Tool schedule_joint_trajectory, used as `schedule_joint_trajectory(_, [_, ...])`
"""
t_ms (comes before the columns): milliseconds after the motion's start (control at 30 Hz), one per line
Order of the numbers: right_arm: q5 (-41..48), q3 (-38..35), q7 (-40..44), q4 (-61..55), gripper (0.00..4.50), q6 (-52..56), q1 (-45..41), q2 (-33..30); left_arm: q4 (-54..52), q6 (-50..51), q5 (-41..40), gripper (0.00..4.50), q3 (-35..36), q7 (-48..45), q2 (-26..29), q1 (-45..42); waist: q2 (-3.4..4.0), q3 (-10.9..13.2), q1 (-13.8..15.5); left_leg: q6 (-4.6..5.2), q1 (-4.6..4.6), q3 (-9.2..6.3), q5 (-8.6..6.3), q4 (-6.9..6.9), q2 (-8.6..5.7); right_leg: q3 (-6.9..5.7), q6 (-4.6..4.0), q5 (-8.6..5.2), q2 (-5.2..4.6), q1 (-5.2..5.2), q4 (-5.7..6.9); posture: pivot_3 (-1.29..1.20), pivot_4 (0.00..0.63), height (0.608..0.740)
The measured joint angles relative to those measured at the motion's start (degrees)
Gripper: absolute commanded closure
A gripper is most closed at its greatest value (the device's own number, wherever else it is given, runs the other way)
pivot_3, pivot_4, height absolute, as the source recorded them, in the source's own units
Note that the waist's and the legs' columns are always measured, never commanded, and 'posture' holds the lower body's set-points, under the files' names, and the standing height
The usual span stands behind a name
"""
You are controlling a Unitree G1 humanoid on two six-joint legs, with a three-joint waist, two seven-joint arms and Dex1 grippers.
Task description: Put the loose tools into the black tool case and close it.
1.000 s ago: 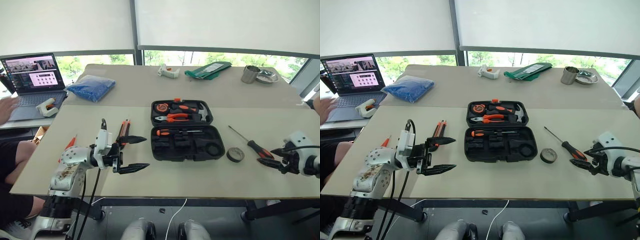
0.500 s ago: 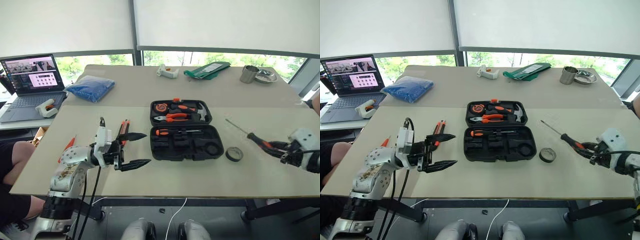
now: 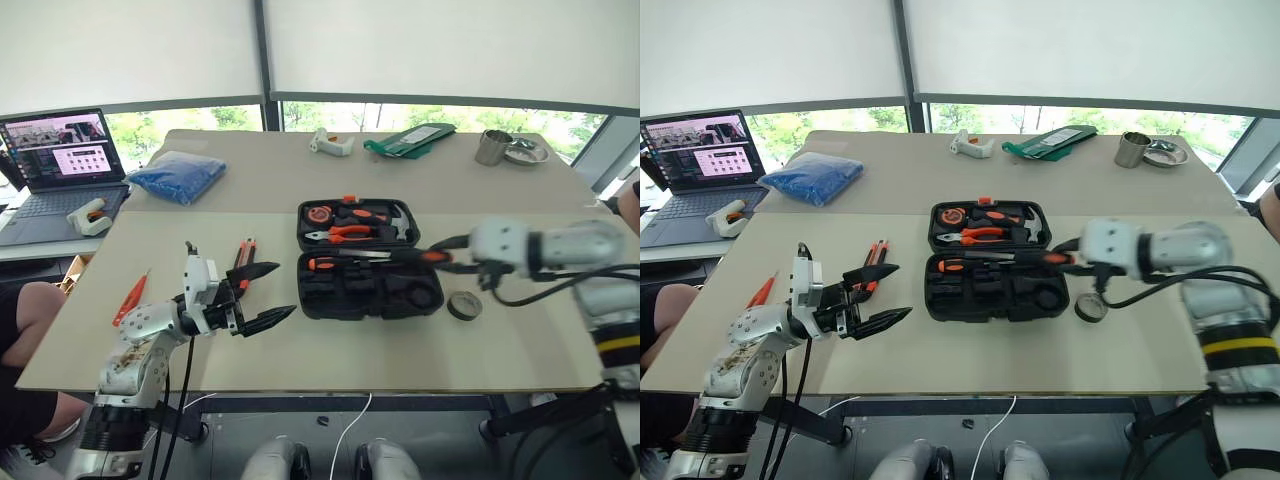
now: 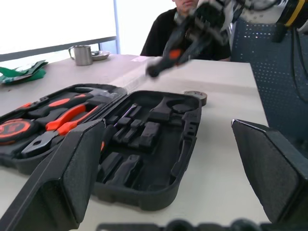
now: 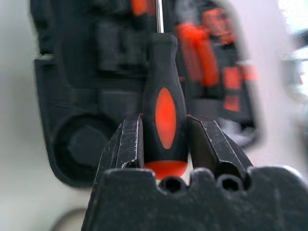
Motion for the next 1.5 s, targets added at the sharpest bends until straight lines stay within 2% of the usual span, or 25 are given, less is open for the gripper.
schedule_joint_trajectory(267, [-8.09, 4.23, -2.89, 14.28, 3.48, -7.74, -7.42, 3.06, -0.8, -0.25, 0.05, 0.0, -0.22, 0.92, 0.06, 0.78, 0.01, 0.01, -0.28, 0.0, -0.07, 0.02, 0.0, -0.02, 0.02, -0.22, -0.01, -0.02, 0.03, 0.05, -0.04, 0.0, 0.15, 0.74])
schedule_joint_trajectory(533, [-9.33, 4.68, -3.17, 21.38, 3.48, -13.79, -10.32, 4.38, -0.81, -0.64, 0.06, 0.0, -0.2, 1.31, 0.17, 0.95, 0.01, 0.01, -0.91, -0.09, 0.1, 0.0, 0.05, -0.01, 0.03, -0.2, 0.02, -0.02, 0.03, 0.19, 0.0, 0.0, 0.15, 0.74])
schedule_joint_trajectory(600, [-9.46, 4.68, -4.08, 22.86, 2.47, -15.04, -10.7, 5.44, -0.81, -0.76, 0.08, 0.0, -0.21, 1.47, 0.17, 0.94, 0.01, 0.01, -1.15, -0.11, 0.1, 0.0, 0.07, -0.02, 0.04, -0.19, 0.02, -0.02, 0.04, 0.18, 0.04, 0.0, 0.15, 0.74])
schedule_joint_trajectory(700, [-9.13, 4.63, -4.11, 23.94, 1.46, -18.74, -11.44, 5.97, -0.81, -0.8, 0.37, 0.0, -0.22, 1.65, 0.17, 0.94, 0.02, 0.01, -1.4, -0.12, 0.1, 0.01, 0.07, -0.02, 0.04, -0.18, 0.01, -0.02, 0.06, 0.16, 0.07, 0.0, 0.15, 0.74])
schedule_joint_trajectory(800, [-5.97, 3.32, -1.42, 23.44, 1.46, -20.29, -11.81, 5.93, -0.81, -0.85, 0.89, 0.0, -0.21, 1.72, 0.17, 0.95, 0.02, 0.02, -1.38, -0.12, 0.1, 0.01, 0.07, -0.02, 0.04, -0.18, 0.0, -0.02, 0.06, 0.17, 0.07, 0.0, 0.15, 0.74])
schedule_joint_trajectory(867, [-2.74, 1.81, 1.06, 21.46, 2.05, -17.37, -11.81, 5.91, -0.82, -0.89, 0.91, 0.0, -0.2, 1.79, 0.17, 0.98, 0.03, 0.02, -1.38, -0.12, 0.1, 0.0, 0.07, -0.02, 0.04, -0.17, 0.0, -0.02, 0.06, 0.17, 0.06, 0.0, 0.15, 0.74])
schedule_joint_trajectory(967, [3.53, -2.07, 2.95, 15.17, 2.96, -6.26, -11.51, 5.98, -0.81, -1.03, 1.01, 0.0, -0.12, 1.98, 0.17, 1.12, 0.03, 0.02, -1.39, -0.12, 0.11, -0.03, 0.07, -0.02, 0.08, -0.16, -0.02, -0.01, 0.03, 0.16, 0.06, 0.0, 0.15, 0.74])
schedule_joint_trajectory(1100, [5.35, -4.41, -2.56, 6.96, 4.34, 8.19, -8.72, 8.87, -0.81, -1.84, 1.22, 0.0, -0.1, 2.71, 0.09, 1.77, 0.03, 0.02, -1.38, -0.14, 0.14, -0.07, 0.06, -0.08, 0.09, -0.14, -0.04, 0.0, 0.01, 0.13, 0.06, 0.0, 0.15, 0.74])
schedule_joint_trajectory(1133, [4.54, -4.15, -4.83, 5.77, 4.46, 10.78, -7.15, 9.97, -0.81, -1.94, 1.28, 0.0, -0.14, 2.92, 0.05, 1.83, 0.03, 0.02, -1.38, -0.14, 0.13, -0.07, 0.06, -0.1, 0.08, -0.13, -0.04, 0.0, 0.0, 0.11, 0.07, 0.0, 0.15, 0.74])
schedule_joint_trajectory(1300, [1.0, -1.1, -11.57, 1.96, 4.46, 19.9, -2.01, 14.23, -0.81, -1.98, 1.88, 0.0, -0.3, 3.64, 0.06, 2.01, 0.03, 0.02, -1.29, -0.15, 0.01, -0.04, 0.06, -0.12, 0.03, -0.12, -0.06, 0.01, -0.03, -0.03, 0.08, 0.0, 0.15, 0.74])
schedule_joint_trajectory(1500, [-1.26, -0.26, -14.8, 0.64, 4.46, 21.6, -1.42, 15.78, -0.81, -1.98, 2.44, 0.0, -0.33, 4.01, 0.2, 2.07, 0.03, 0.02, -1.37, -0.15, 0.03, -0.03, 0.07, -0.12, 0.03, -0.15, -0.05, 0.0, 0.01, 0.0, 0.08, 0.0, 0.15, 0.74])
